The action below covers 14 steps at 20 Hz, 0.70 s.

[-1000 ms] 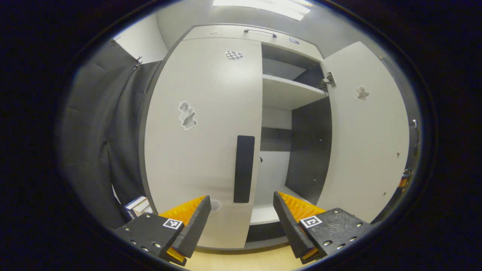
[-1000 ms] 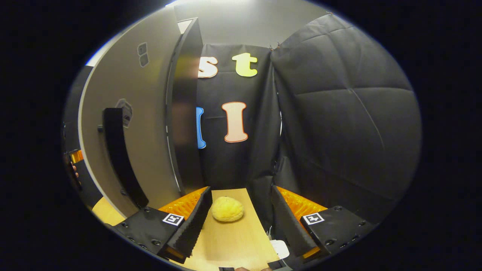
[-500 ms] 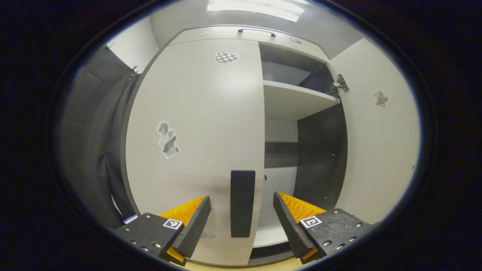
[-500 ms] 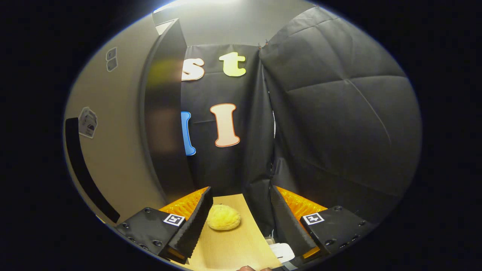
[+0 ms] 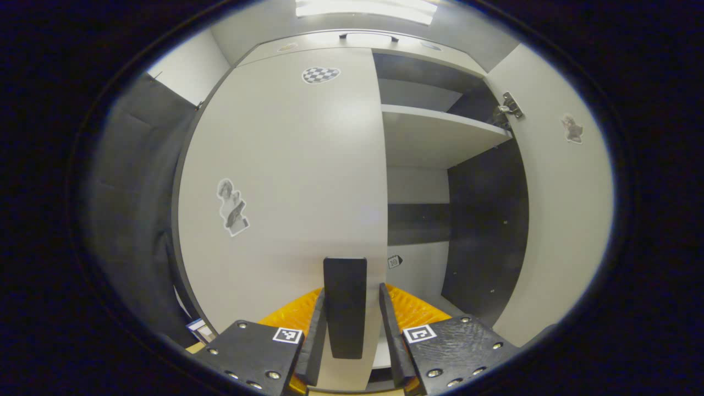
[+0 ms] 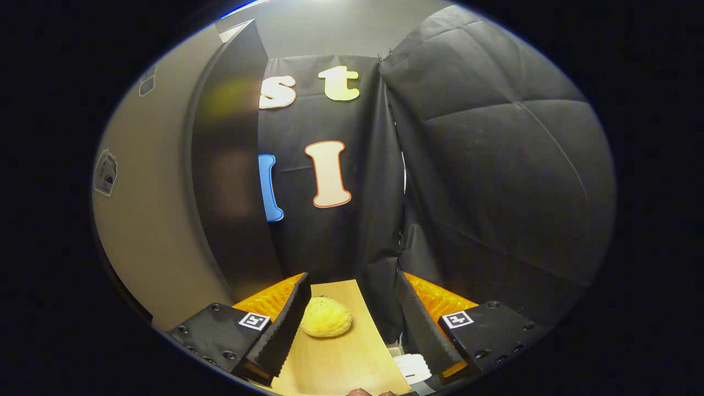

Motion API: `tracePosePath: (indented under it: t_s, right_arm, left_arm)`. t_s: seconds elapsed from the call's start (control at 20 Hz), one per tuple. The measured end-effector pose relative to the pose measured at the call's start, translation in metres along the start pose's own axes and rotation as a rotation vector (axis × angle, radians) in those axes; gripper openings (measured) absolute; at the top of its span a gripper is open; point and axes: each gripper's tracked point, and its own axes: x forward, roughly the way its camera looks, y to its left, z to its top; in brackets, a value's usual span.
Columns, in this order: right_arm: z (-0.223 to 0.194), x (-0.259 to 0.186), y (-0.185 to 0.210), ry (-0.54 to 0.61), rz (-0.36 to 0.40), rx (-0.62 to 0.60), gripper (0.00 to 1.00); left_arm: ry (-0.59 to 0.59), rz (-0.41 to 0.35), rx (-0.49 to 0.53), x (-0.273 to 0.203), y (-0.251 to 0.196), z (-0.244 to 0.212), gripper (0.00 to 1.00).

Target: Open the right door of the double-door shoe cabinet with the right hand, and open the left door with the left hand.

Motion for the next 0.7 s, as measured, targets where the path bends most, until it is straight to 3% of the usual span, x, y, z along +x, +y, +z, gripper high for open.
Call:
tracePosePath:
  t_s: [0.1,0.2,0.25,0.45,0.6,0.65,0.7]
  right_arm:
    - [-0.002,0.005,0.000,0.013,0.011,0.005,0.98]
    - [-0.004,0.007,0.005,0.029,0.037,0.006,0.93]
    - [-0.003,0.007,0.006,0.026,0.041,0.000,0.98]
    - [-0.006,0.013,0.013,0.029,0.058,-0.005,0.92]
    - [-0.001,0.022,0.012,0.035,0.063,-0.002,0.92]
    - [0.005,0.025,0.013,0.024,0.063,-0.001,0.92]
    - [0.009,0.027,0.012,0.011,0.058,0.001,0.92]
  left_arm:
    - [0.003,0.042,-0.014,0.001,0.008,-0.002,0.53]
    - [0.018,0.031,-0.050,0.000,0.008,-0.005,0.39]
    - [0.027,0.027,-0.049,-0.001,0.008,-0.007,0.31]
    - [0.027,0.053,-0.017,0.000,0.011,-0.008,0.28]
    - [0.026,0.045,-0.024,-0.003,0.010,-0.008,0.21]
    - [0.028,0.036,-0.037,-0.003,0.009,-0.008,0.14]
    - [0.029,0.027,-0.038,-0.005,0.009,-0.007,0.14]
